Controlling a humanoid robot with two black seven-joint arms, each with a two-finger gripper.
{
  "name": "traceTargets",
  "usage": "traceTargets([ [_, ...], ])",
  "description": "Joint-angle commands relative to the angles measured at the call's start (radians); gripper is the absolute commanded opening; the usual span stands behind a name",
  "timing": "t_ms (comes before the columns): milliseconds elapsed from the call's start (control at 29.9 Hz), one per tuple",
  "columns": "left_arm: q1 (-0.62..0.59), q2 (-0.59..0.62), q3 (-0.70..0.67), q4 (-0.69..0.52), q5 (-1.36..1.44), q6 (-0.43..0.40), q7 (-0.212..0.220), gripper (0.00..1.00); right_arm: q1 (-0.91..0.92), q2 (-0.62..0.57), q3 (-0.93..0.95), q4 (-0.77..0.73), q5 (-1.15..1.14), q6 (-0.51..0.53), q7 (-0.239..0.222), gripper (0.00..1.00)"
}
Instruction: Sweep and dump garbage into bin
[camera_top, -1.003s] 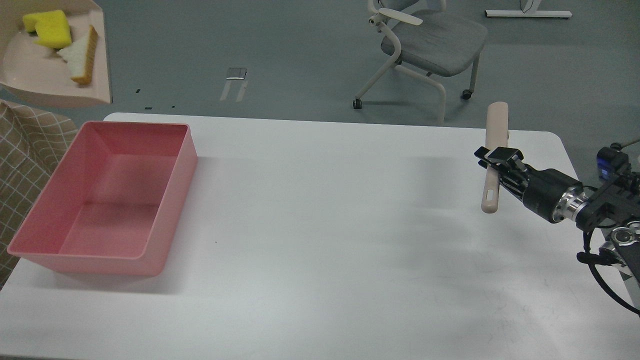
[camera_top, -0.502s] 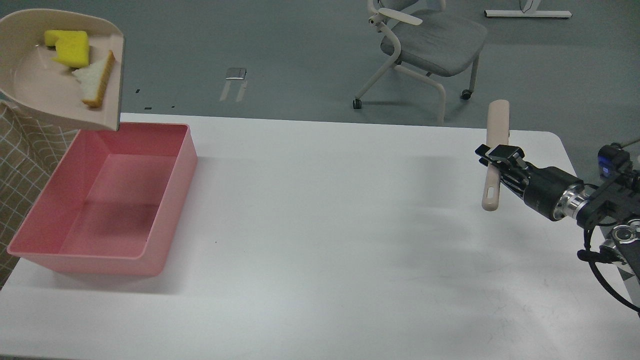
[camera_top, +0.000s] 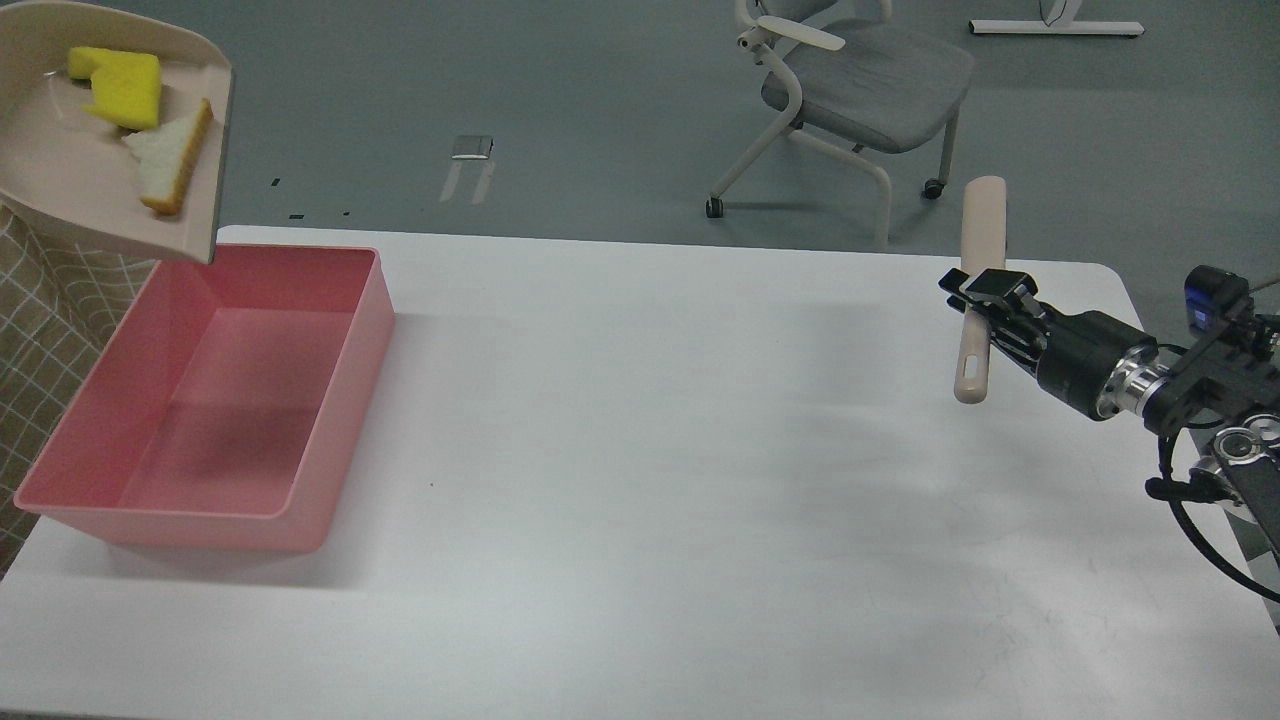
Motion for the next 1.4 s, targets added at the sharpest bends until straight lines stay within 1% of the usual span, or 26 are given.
traceTargets([
  [0,0.001,0.014,0.001,-0.014,0.01,0.001,0.0,0.0,0.002,-0.002,0.0,-0.002,0.001,0.0,0.0,0.28],
  [201,0.001,0.022,-0.002,-0.025,0.019,0.001,0.0,0.0,0.002,-0.004,0.0,-0.002,0.001,0.0,0.0,0.28],
  [368,0.001,0.02,-0.004,-0.032,0.08,0.003,0.0,0.0,0.002,-0.002,0.0,-0.002,0.001,0.0,0.0,0.28],
  [636,0.003,0.02,0.004,-0.032,0.137,0.049,0.0,0.0,0.006,-0.004,0.0,-0.002,0.003,0.0,0.0,0.28],
  [1238,0.007,0.036,-0.024,-0.037,0.129,0.047,0.0,0.0,0.016,-0.004,0.0,-0.011,0.003,0.0,0.0,0.28],
  [1371,0.041,0.036,-0.024,-0.037,0.125,0.045,0.0,0.0,0.019,-0.004,-0.002,-0.013,0.001,0.0,0.0,0.28],
])
